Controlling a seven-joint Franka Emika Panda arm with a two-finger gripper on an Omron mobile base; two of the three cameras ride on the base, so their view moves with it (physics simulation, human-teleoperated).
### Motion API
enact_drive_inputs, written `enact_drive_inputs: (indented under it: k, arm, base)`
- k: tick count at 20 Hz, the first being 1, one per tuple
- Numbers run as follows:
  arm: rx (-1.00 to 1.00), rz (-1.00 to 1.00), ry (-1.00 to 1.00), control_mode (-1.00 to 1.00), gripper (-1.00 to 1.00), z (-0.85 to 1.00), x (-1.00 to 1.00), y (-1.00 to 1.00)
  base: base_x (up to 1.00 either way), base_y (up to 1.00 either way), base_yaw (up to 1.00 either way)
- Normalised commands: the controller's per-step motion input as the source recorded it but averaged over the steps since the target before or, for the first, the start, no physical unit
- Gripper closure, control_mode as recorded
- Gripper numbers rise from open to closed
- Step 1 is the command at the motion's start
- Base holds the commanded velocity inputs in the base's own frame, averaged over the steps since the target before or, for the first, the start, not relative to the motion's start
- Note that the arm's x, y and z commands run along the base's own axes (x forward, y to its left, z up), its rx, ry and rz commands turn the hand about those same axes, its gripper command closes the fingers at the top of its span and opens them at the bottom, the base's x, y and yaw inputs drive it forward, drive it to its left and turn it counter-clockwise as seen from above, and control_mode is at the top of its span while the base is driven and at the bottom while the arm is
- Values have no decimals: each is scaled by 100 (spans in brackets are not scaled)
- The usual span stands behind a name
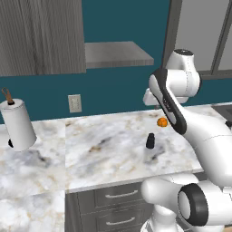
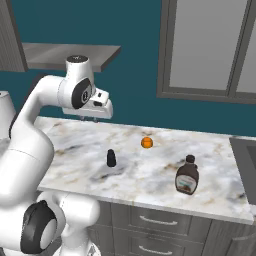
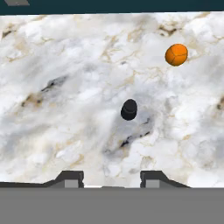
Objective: There are various items on the counter. Only move the condiments/shakers into the cabinet.
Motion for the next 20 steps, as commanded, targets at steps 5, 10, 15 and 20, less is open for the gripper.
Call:
enact_drive_inputs:
  k: [5,10,15,20]
  arm:
    - [1,0,0,-100,-100,-3,-6,-1]
    - [0,-1,-5,-100,-100,-43,-9,-2]
    - [-3,0,-7,-100,-100,-58,9,0]
    - [-3,-1,-3,-100,-100,-48,36,0]
  base:
    - [0,0,0]
    - [0,0,0]
    - [0,0,0]
    - [0,0,0]
